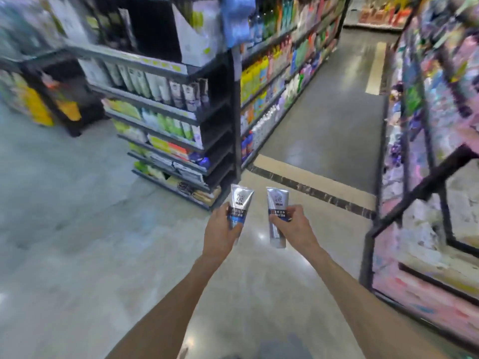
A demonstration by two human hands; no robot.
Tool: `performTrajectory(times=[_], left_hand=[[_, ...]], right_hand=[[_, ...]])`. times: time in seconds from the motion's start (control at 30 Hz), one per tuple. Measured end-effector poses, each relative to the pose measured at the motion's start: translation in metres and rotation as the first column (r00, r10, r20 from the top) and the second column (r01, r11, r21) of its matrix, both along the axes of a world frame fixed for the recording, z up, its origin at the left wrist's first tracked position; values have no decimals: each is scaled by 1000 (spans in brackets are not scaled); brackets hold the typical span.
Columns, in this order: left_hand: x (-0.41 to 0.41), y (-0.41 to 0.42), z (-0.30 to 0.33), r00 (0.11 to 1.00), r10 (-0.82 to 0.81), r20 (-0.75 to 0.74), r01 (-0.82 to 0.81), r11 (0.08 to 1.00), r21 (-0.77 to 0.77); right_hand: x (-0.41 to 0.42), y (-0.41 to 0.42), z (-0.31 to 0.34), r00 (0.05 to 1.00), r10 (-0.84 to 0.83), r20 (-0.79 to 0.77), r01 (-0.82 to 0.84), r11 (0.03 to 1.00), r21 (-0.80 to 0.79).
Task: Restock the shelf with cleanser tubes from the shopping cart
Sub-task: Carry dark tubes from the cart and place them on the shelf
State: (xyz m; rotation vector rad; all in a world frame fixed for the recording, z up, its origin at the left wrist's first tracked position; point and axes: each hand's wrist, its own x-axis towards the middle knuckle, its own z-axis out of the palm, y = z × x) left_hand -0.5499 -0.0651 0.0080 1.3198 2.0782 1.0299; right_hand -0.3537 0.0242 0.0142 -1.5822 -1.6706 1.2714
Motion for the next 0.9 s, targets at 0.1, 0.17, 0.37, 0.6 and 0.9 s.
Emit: performTrajectory(times=[0.1,0.17,0.37,0.6,0.9], left_hand=[[-66,-15,1,987,158,-16,-158,987,-11],[-104,-23,6,973,229,-39,-229,973,7],[-227,-18,2,916,401,-19,-400,916,16],[-363,31,25,881,472,-28,-468,880,87],[-509,122,58,870,491,-33,-473,853,222]], right_hand=[[-78,8,7,991,133,3,-133,991,21],[-127,15,11,978,211,10,-211,977,43],[-272,47,21,916,402,0,-401,912,82],[-428,112,40,865,495,-75,-485,866,120],[-590,199,76,841,538,-63,-519,833,192]])
